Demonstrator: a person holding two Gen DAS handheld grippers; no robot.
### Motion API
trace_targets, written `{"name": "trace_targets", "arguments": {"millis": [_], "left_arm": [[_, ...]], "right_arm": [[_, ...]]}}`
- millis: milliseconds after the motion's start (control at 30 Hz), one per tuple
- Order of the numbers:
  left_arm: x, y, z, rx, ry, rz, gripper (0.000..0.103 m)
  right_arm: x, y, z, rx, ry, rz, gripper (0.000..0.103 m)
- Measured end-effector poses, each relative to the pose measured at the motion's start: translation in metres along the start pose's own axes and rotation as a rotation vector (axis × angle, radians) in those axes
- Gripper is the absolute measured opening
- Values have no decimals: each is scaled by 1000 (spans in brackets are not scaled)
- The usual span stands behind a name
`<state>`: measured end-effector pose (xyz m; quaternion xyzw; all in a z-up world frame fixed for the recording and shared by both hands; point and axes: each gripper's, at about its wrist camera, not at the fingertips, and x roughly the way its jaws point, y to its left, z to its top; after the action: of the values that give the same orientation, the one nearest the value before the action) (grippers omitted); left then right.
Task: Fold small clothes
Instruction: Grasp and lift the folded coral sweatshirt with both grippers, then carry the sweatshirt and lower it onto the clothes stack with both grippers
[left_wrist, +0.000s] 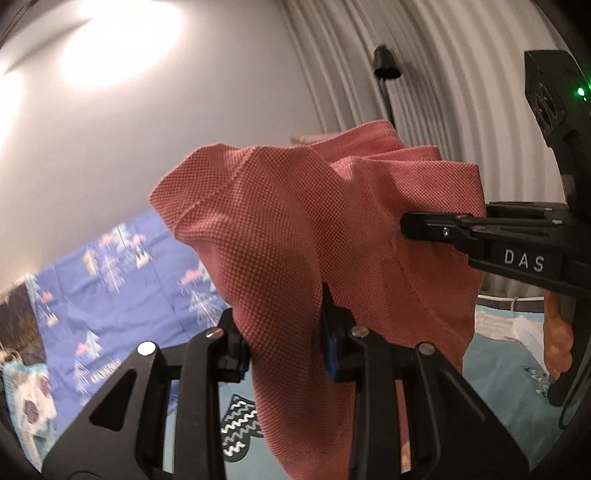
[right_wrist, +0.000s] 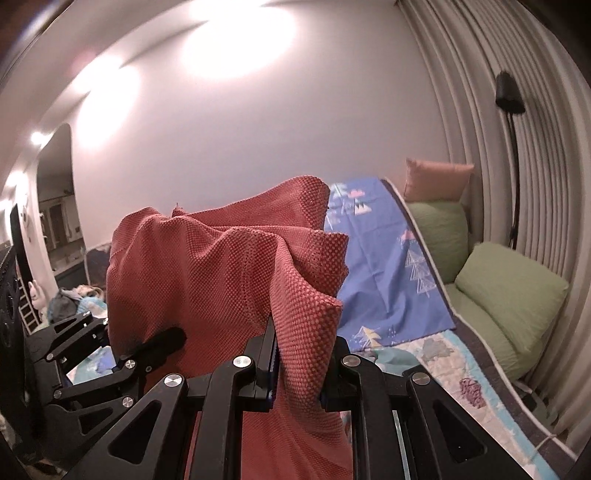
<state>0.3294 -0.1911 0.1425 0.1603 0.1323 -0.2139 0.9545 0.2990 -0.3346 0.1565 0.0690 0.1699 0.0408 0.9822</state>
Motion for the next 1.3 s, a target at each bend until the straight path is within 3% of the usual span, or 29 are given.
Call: {"name": "trace_targets", "arguments": {"millis": [100,133,167,200,267,300,367,400,467,600,800,1000,1167,1300], "left_arm": [[60,13,-17,-63,58,2,37],[82,21,-26,-88,91,12,40],[112,26,-39,-107,145,38,50],[136,29,-51,-114,199,79,65],[189,32,-90,-83,340,232,67],[204,33,-108,-65,383,259,67],[215,41,-135,-140,333,249,67],[214,44,-137,-182,311,224,67],[212,54,-144,-251,290,152,70],[207,56,-147,-257,281,151,71],[184,53,-137,-246,265,169,71],[108,31,-128,-261,220,91,80],[26,11,-125,-277,164,56,86],[-38,-5,-132,-235,141,101,98]], "right_arm": [[58,-9,-6,11,54,-19,15],[78,-12,-10,10,76,-29,15],[108,-14,-18,2,123,-45,17],[132,-18,-26,-5,165,-67,21],[183,-29,-54,-15,268,-171,25],[210,-41,-73,-9,337,-231,25],[239,-61,-104,43,396,-198,28],[241,-71,-116,90,372,-161,31],[235,-84,-122,133,318,-143,39],[232,-92,-126,157,308,-126,40],[204,-69,-112,114,290,-183,46],[113,-38,-117,6,231,-241,64],[22,-6,-125,-36,172,-239,71],[-45,11,-134,-13,148,-229,74]]}}
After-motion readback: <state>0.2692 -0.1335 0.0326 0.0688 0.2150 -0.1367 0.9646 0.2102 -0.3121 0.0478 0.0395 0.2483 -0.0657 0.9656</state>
